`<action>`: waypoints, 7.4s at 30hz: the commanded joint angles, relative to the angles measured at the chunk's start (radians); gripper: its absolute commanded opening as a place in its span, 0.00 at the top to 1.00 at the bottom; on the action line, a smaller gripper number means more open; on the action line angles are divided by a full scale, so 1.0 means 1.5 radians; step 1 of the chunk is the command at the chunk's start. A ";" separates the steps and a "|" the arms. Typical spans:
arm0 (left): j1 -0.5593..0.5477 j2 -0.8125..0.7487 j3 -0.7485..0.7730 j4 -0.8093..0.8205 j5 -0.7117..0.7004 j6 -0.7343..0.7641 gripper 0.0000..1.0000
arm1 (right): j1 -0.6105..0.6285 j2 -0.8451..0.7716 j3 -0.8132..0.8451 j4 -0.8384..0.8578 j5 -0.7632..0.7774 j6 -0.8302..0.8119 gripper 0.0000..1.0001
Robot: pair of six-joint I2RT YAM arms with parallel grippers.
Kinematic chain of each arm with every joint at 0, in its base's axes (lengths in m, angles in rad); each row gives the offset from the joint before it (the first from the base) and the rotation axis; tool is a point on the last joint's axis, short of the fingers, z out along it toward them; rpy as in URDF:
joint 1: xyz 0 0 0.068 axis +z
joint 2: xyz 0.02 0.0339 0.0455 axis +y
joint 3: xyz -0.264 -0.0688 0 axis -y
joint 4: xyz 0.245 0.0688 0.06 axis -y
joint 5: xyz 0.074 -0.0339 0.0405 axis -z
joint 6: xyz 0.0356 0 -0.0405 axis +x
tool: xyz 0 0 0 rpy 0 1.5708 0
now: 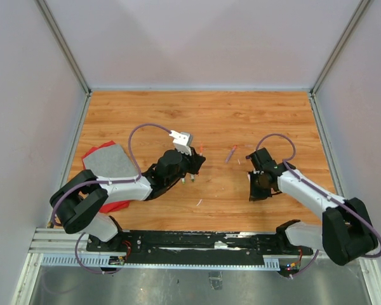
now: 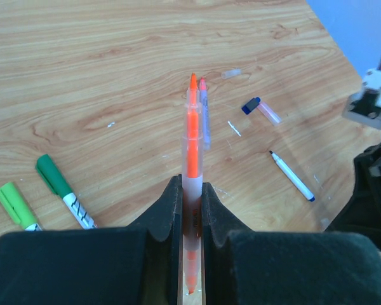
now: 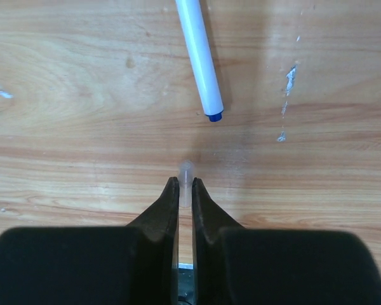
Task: Insert the pens into the pen caps
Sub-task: Insert the pen cap onto the pen, then press the pen cap onto the pen.
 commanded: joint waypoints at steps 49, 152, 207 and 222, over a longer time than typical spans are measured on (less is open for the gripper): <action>-0.084 0.013 0.001 0.125 0.130 0.131 1.00 | -0.038 -0.473 -0.251 0.763 -0.094 0.173 1.00; -0.085 0.034 0.017 0.127 0.205 0.139 1.00 | -0.025 -0.268 -0.262 0.977 -0.259 0.260 0.99; -0.085 0.026 0.010 0.134 0.188 0.127 0.99 | 0.106 -0.376 -0.315 0.842 -0.090 0.113 0.47; -0.084 0.030 0.012 0.133 0.191 0.129 0.99 | 0.105 -0.352 -0.136 0.645 -0.013 0.119 0.41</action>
